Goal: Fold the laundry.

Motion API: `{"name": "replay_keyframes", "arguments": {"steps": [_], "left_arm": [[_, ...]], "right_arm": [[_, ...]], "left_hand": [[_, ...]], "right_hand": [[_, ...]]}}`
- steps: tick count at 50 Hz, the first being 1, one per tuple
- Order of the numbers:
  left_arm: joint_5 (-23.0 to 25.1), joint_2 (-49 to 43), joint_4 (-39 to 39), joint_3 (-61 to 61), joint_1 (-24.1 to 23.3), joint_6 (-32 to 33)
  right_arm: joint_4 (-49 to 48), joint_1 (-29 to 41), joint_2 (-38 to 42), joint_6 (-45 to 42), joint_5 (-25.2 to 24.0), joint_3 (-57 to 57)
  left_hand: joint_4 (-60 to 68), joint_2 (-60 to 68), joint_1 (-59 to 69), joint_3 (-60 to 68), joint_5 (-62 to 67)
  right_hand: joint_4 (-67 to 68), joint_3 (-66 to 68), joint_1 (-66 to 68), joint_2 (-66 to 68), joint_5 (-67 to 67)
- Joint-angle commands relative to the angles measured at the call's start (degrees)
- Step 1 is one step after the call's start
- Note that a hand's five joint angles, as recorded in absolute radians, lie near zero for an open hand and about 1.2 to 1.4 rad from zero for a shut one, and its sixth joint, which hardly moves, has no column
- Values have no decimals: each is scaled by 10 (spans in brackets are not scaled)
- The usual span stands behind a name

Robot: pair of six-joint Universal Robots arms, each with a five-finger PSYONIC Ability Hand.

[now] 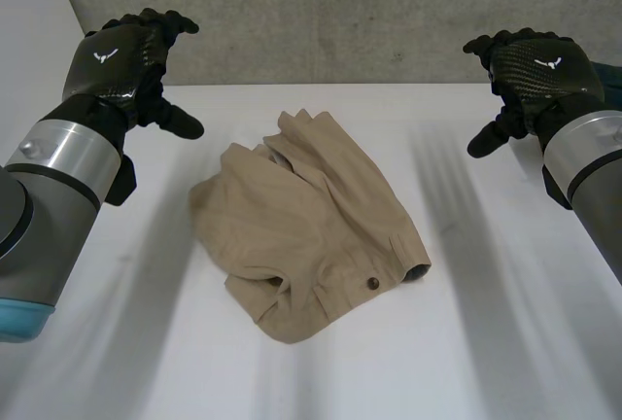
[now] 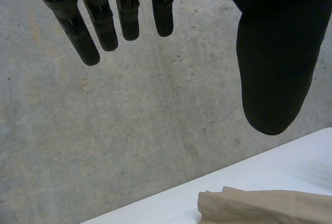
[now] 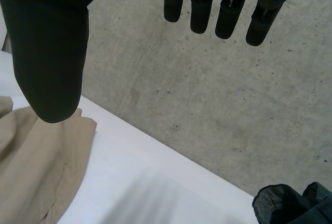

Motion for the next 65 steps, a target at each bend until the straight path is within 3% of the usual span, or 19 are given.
{"name": "replay_keyframes", "arguments": {"steps": [1,8,12,16,20,26,31,38,42,46,49,50,51,53,57,65], "left_arm": [[1,-1,0,5,-1,4],[27,-1,-1,5,0,27],[79,-11,-1,2,6,70],[159,-67,-4,-4,53,168],[199,-130,-7,-6,86,255],[216,-203,-8,8,117,359],[239,-275,-7,35,126,405],[293,-320,-8,64,128,421],[296,-339,-5,77,125,421],[296,-351,-2,85,120,422],[295,-359,-2,86,118,422],[294,-360,-2,86,117,422],[294,-360,-2,87,116,422],[292,-359,-1,87,114,422],[281,-352,-1,87,106,421],[266,-197,-5,56,78,358]], "right_arm": [[-18,4,-1,-5,2,11],[-13,3,-2,-5,2,5],[22,8,-2,-15,1,5],[85,19,0,-24,-3,4],[111,77,29,-16,-5,11],[94,178,98,18,-4,11],[40,209,156,56,-5,9],[-13,270,232,67,-1,-26],[-14,277,271,68,5,-52],[-15,279,287,67,12,-63],[-15,278,289,62,19,-64],[-15,277,288,62,20,-64],[-15,272,284,62,25,-64],[-15,268,278,61,31,-63],[-7,251,227,48,43,-62],[39,170,90,-86,39,-66]], "left_hand": [[-76,-74,-76,-73,-99],[-73,-71,-73,-70,-95],[-68,-65,-68,-65,-90],[-66,-64,-66,-63,-88],[-58,-55,-58,-55,-80],[-39,-37,-39,-36,-62],[8,10,8,11,-15],[95,98,95,98,73],[271,274,271,274,249],[418,420,418,421,395],[477,479,477,480,455],[562,564,562,565,540],[616,619,616,619,594],[622,624,622,625,599],[622,624,622,625,599],[622,624,622,625,599]], "right_hand": [[-72,-70,-66,-68,-91],[-72,-70,-66,-68,-91],[-72,-70,-66,-68,-91],[-72,-70,-66,-68,-91],[-72,-70,-66,-68,-91],[-72,-70,-66,-68,-91],[-72,-70,-66,-68,-91],[-72,-70,-66,-68,-91],[-24,-22,-18,-20,-44],[124,126,129,128,104],[325,328,331,330,306],[391,393,397,395,371],[525,527,530,529,505],[626,629,632,631,607],[628,630,634,632,609],[628,630,634,632,609]]}}
